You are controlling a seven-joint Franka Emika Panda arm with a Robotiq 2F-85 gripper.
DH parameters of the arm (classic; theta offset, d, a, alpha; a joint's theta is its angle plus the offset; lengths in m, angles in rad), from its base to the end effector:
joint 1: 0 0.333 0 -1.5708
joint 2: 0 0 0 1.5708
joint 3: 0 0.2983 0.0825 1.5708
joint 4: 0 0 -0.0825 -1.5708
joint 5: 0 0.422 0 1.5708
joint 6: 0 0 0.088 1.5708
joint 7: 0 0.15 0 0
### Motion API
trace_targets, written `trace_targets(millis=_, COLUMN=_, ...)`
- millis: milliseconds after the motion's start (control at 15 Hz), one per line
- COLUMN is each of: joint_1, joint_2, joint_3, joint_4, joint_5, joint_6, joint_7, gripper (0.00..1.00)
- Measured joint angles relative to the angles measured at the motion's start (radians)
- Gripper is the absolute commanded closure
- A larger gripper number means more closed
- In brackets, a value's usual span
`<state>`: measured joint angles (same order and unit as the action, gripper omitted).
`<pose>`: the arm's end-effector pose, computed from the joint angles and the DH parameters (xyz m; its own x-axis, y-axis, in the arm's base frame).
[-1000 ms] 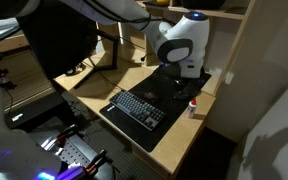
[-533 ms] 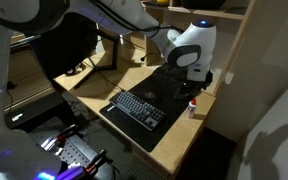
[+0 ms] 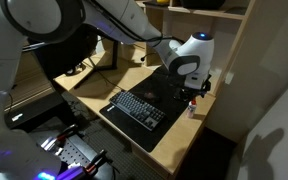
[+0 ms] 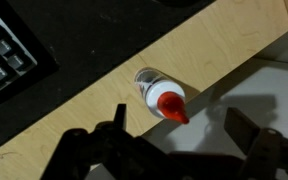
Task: Move the bottle to the left side of the desk
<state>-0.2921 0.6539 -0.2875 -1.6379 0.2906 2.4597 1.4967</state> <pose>0.6270 -0.3821 0.1863 -0.5936 -0.8039 -0.0357 -0.7837 0.5876 -0.2012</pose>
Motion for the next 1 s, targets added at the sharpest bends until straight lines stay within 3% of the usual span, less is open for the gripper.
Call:
trace_targets(millis=333, joint_1=-0.002, joint_2=0.046, joint_3=0.001, joint_4=0.043, joint_5=0.008, joint_6=0.0, joint_7=0.053, gripper=0.0)
trace_targets(millis=467, joint_1=-0.003, joint_2=0.056, joint_3=0.001, joint_4=0.052, joint_5=0.008, joint_6=-0.001, joint_7=0.065, gripper=0.26)
trace_targets(millis=1000, joint_1=-0.004, joint_2=0.123, joint_3=0.001, joint_4=0.101, joint_5=0.008, joint_6=-0.003, joint_7=0.093, gripper=0.79)
